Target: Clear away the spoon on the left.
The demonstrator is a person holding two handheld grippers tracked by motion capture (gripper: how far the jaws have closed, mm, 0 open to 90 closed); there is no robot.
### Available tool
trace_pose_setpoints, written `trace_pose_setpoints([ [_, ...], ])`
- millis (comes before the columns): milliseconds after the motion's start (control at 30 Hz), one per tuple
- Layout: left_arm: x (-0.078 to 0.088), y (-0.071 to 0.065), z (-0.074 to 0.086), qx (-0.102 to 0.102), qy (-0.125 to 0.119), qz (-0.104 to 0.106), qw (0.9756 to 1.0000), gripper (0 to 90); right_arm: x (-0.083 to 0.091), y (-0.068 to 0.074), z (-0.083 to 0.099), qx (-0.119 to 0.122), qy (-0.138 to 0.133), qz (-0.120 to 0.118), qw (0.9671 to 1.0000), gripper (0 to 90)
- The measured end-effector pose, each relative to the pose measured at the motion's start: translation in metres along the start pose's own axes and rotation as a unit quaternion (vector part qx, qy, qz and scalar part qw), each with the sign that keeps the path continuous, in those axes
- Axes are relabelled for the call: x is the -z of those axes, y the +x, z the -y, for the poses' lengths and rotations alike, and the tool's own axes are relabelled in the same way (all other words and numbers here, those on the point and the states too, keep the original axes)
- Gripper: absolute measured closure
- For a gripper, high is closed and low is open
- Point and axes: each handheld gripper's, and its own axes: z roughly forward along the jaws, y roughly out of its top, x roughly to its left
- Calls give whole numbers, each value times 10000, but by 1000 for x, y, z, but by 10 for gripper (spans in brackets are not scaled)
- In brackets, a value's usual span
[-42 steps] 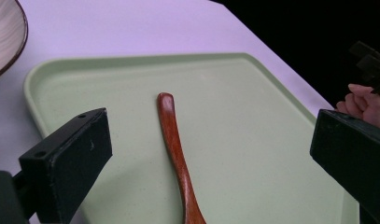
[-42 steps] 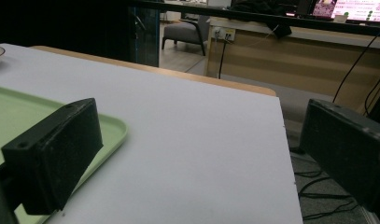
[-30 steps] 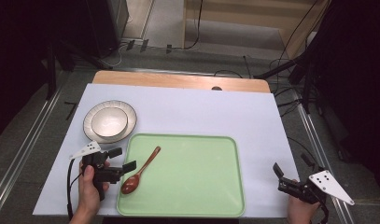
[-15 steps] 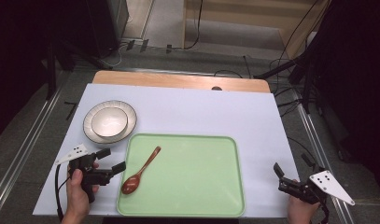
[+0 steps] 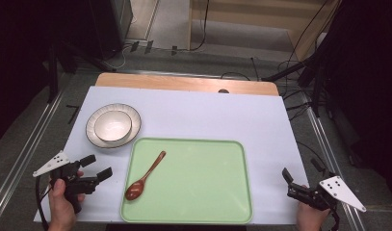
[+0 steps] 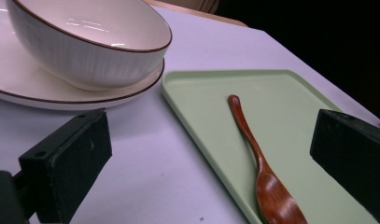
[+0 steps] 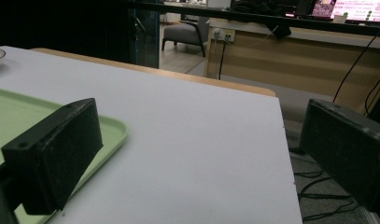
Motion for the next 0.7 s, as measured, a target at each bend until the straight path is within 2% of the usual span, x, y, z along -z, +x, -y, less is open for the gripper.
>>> trace_pose_setpoints([
  [67,4,3,1,-61,40,-93,9999,0,0,0,0,14,3,-4,10000,0],
  [167,14,12,5,-28,53,-159,9999,0,0,0,0,25,1,7,10000,0],
  [333,25,19,7,-27,19,-193,9998,0,0,1,0,27,7,12,10000,0],
  [367,32,23,8,-21,-30,-216,9998,0,0,1,0,38,4,14,10000,0],
  [467,39,27,10,19,-58,-269,9996,0,0,1,0,35,3,16,10000,0],
  [500,45,30,12,18,-66,-345,9994,0,0,1,0,33,2,15,10000,0],
  [700,60,36,13,-31,-188,-478,9987,0,0,1,0,37,-8,22,10000,0],
])
